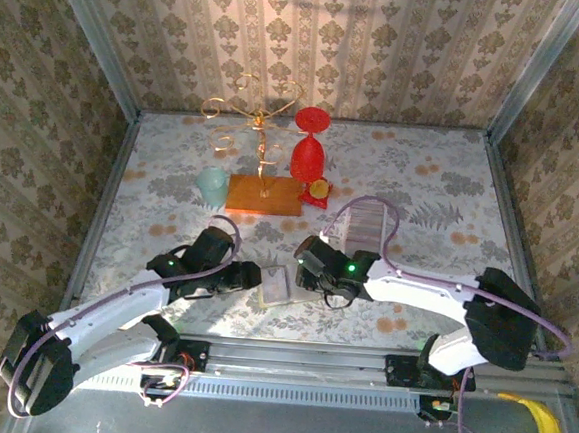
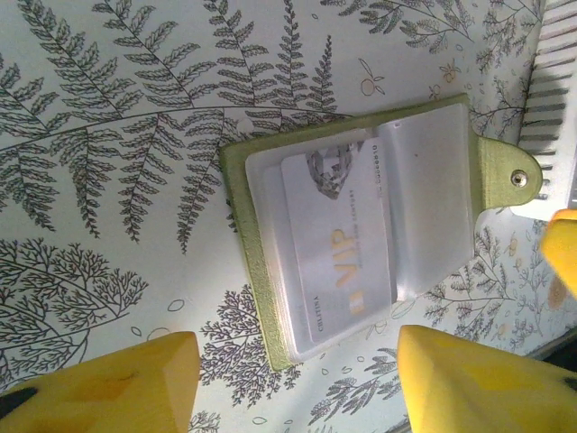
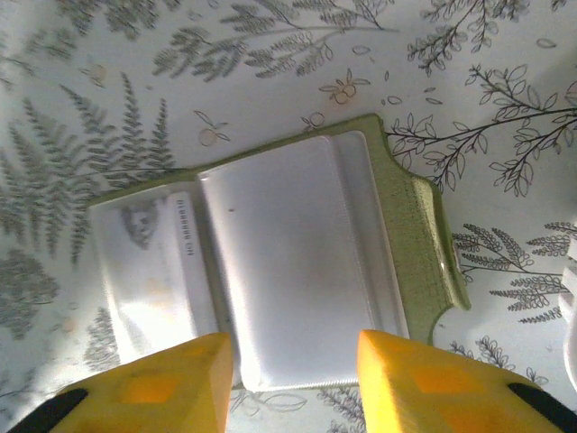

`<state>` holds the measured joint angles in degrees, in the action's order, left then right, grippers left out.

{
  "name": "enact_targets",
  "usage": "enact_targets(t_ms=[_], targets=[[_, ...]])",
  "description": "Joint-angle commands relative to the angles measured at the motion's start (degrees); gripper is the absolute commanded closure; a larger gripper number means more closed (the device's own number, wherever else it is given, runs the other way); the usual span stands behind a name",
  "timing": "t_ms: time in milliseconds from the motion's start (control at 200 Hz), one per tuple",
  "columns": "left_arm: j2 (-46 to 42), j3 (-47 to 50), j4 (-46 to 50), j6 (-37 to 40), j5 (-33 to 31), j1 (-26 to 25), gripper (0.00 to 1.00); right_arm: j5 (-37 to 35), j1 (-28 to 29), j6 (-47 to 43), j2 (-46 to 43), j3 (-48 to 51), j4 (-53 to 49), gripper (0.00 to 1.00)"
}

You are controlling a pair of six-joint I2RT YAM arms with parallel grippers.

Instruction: Put the credit cards into the card holder

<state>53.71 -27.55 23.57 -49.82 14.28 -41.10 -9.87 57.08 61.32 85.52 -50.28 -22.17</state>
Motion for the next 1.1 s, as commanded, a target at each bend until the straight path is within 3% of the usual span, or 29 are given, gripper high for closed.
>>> enact_targets(t_ms=[0,170,445,800,1095], targets=[[-0.7,1.2,-1.0,-0.5,0.3,0.3,0.43,0.7,0.4,0.0,2.4,-1.3,2.7,0.59],[2.1,0.6,-2.6,-1.5,-0.2,0.4,0.49,1.6,0.9,1.1,3.9,-0.3,2.7,0.59],[7.6,0.3,-6.0,-1.7,1.9,0.3,0.5,1.8,1.7,2.0,6.5,0.7,3.1,0.56],[10.6,1.7,-8.9,-1.3,2.9,-0.3,0.58,1.5,2.5,2.4,10.8,-2.5,-0.5,0.46],[13.3,2.9,-9.1,-0.8,2.5,-0.6,0.66,3.2,3.1,3.1,12.3,-3.6,4.3,0.45]])
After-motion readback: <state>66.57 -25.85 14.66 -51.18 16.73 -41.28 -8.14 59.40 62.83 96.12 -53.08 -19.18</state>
